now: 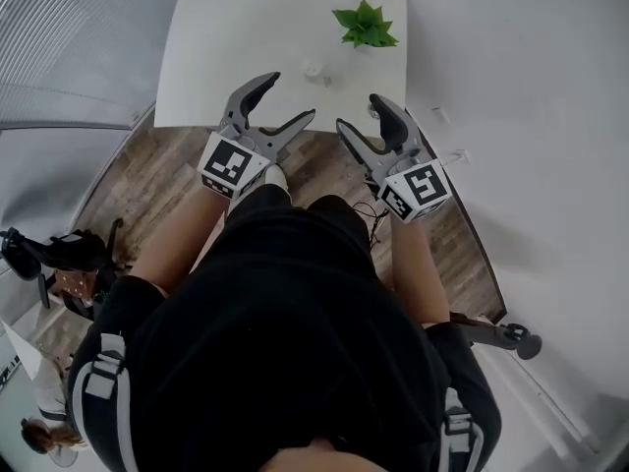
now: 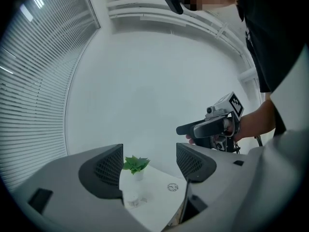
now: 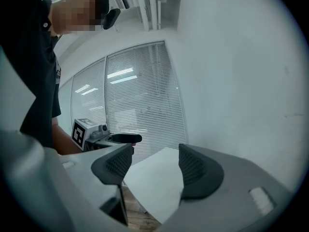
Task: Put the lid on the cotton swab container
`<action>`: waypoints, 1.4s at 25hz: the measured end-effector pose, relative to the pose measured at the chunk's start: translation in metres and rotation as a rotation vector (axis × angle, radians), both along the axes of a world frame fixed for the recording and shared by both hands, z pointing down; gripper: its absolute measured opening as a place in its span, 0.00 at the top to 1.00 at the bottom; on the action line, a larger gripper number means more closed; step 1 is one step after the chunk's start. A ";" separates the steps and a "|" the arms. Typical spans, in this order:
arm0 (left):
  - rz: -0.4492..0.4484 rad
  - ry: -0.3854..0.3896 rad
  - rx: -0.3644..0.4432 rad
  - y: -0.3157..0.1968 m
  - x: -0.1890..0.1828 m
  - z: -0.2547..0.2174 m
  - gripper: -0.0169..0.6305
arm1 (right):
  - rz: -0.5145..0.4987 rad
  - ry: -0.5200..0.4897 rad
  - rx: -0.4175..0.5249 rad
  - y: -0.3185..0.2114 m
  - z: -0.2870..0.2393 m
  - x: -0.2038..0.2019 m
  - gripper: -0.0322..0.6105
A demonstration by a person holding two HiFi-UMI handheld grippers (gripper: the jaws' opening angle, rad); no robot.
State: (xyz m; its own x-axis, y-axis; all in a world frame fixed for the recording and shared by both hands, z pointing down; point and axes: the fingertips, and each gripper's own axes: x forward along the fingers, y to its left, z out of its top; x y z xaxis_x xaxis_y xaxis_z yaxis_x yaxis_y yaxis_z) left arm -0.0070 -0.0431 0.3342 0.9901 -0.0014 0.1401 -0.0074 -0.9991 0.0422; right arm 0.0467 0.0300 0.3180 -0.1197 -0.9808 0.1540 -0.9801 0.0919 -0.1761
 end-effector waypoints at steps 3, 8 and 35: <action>-0.007 -0.021 -0.010 -0.013 0.005 0.012 0.47 | -0.004 -0.004 -0.014 -0.013 0.006 0.003 0.47; -0.037 -0.062 -0.032 -0.026 0.017 0.035 0.47 | -0.033 -0.010 -0.034 -0.031 0.019 0.023 0.47; -0.598 -0.267 -0.152 -0.053 0.104 0.202 0.47 | -0.540 -0.092 -0.148 -0.115 0.138 0.104 0.50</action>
